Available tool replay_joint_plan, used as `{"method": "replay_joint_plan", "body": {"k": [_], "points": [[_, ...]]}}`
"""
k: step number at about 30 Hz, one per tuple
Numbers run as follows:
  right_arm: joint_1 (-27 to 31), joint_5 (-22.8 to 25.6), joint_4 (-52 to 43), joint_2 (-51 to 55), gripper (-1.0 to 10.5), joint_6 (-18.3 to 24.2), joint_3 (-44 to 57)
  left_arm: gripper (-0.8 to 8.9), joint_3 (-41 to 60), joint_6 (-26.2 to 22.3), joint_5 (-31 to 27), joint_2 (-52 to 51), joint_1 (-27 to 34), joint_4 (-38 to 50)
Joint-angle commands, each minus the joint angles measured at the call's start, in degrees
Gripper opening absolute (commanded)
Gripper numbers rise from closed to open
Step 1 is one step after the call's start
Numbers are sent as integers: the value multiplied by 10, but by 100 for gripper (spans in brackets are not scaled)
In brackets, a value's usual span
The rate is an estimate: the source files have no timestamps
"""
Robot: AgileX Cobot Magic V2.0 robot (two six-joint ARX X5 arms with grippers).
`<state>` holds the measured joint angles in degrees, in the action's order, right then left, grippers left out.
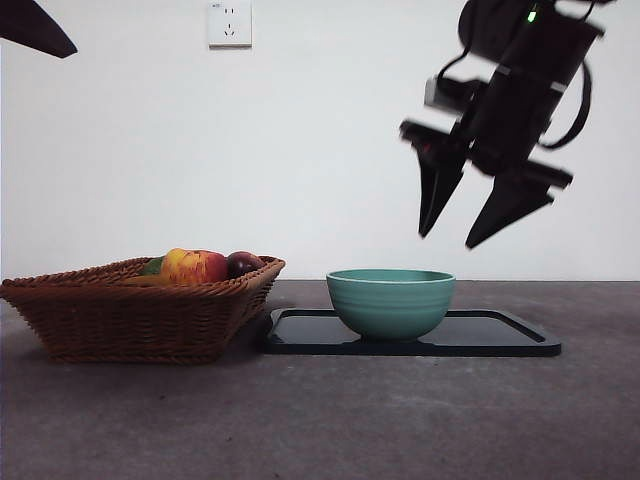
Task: Pick up the wifruite, put it on the bowl, pick up the plate, put it on desk
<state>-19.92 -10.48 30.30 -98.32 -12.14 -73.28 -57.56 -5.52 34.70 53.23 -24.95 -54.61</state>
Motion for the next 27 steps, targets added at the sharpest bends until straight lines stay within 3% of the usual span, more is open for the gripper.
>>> {"method": "replay_joint_plan", "body": {"k": [1, 8, 12, 17, 27], "points": [[-5, 0, -12, -32, 285, 6, -11, 343, -8, -11, 3, 3, -3, 4], [-6, 0, -34, -72, 267, 6, -11, 343, -8, -11, 3, 3, -3, 4], [-6, 1, -41, -80, 123, 6, -11, 343, -8, -11, 3, 3, -3, 4], [-6, 1, -49, -81, 20, 6, -11, 343, -8, -11, 3, 3, -3, 4], [-6, 1, -54, -56, 11, 6, -12, 343, -8, -11, 3, 3, -3, 4]]}}
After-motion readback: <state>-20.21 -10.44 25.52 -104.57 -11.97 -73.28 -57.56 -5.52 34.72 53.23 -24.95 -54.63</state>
